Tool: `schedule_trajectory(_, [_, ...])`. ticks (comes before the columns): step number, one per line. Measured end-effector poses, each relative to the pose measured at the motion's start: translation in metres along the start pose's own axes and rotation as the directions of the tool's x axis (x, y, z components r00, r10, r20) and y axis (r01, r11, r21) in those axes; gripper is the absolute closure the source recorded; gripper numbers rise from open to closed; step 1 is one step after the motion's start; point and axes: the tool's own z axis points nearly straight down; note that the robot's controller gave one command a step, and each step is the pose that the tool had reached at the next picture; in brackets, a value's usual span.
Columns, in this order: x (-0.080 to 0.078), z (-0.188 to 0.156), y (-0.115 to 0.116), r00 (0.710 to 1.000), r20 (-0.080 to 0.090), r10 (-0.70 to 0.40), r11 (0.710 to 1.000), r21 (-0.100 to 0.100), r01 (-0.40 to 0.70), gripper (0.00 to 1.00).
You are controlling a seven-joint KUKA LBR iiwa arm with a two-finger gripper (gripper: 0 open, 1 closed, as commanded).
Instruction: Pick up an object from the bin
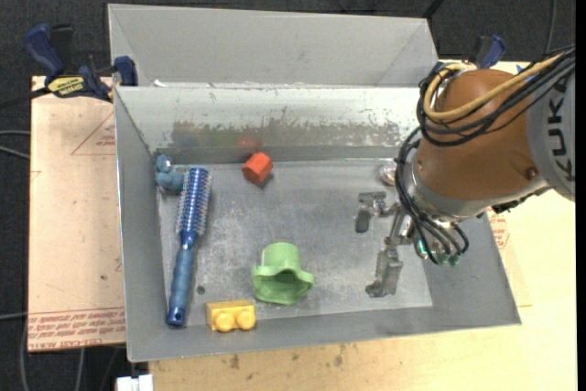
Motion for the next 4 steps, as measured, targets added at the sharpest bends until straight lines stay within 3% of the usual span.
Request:
schedule_trajectory(1, [-0.028, 0.089, 0.042, 0.993, 0.002, 0.119, 0.993, -0.002, -0.119, 0.00])
schedule_trajectory(2, [-0.045, 0.132, 0.049, 0.959, 0.004, 0.282, 0.959, -0.002, -0.282, 0.00])
schedule_trajectory(3, [-0.057, 0.107, 0.048, 1.000, 0.012, 0.026, 1.000, 0.000, -0.026, 0.00])
schedule_trajectory(4, [-0.076, 0.073, 0.043, 0.965, 0.012, 0.262, 0.965, -0.003, -0.262, 0.00])
